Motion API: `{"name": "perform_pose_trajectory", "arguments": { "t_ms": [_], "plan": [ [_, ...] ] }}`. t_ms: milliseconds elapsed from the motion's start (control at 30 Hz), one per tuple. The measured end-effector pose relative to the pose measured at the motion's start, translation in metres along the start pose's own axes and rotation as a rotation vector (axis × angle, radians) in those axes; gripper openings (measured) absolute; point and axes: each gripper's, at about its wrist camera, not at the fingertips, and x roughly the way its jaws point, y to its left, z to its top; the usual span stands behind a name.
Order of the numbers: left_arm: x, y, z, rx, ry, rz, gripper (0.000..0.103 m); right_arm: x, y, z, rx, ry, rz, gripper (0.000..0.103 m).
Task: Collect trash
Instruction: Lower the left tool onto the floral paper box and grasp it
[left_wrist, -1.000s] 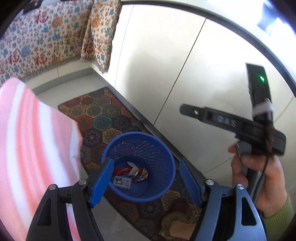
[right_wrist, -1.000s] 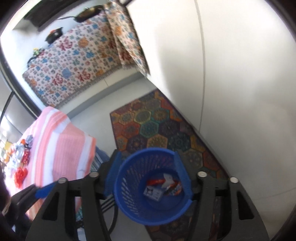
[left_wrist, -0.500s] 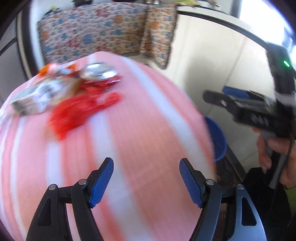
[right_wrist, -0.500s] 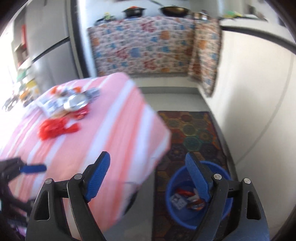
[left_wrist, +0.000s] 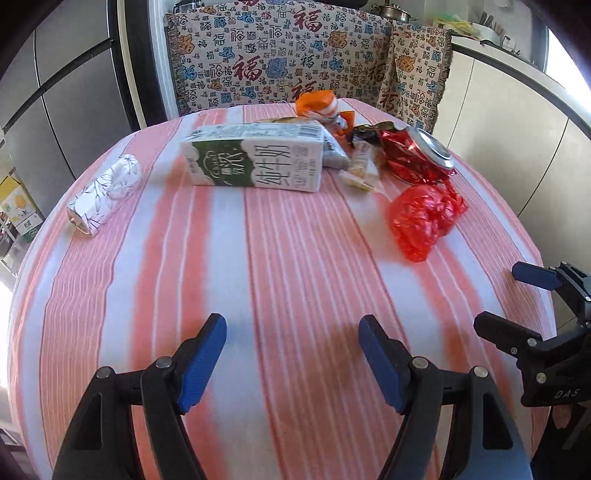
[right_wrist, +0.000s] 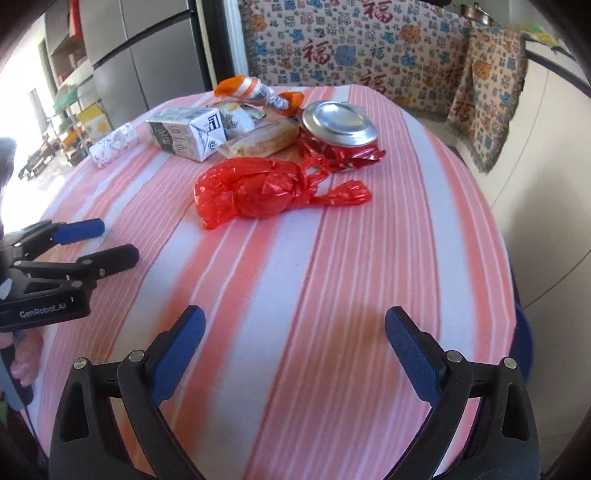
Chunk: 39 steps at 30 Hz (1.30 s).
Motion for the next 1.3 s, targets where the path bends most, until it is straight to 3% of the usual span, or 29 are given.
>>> {"name": "perform_pose_trajectory", "arguments": {
  "t_ms": [167,967,1033,1167,1300],
  "plan": [
    [0.006,0.013,-0.002,0.032,-0.016,0.015,0.089,0.011,0.021,0.005,-0.016,-0.017,-0.052,0.102],
    [0.005,0.016,0.0,0.032,-0.016,-0.003,0.091,0.016,0.021,0.007,-0.003,-0.013,-0.047,0.103],
    [-0.001,0.023,0.008,0.066,-0.029,-0.012,0.091,0.016,0.021,0.007,-0.004,-0.014,-0.047,0.103],
    [-0.029,0.064,0.043,0.101,-0.135,0.08,0.091,0.016,0.021,0.007,-0.004,-0.013,-0.046,0.103],
    [-0.028,0.122,0.077,0.105,-0.147,0.004,0.091,0.016,0.021,0.007,-0.004,-0.013,-0.046,0.103]
  ]
}}
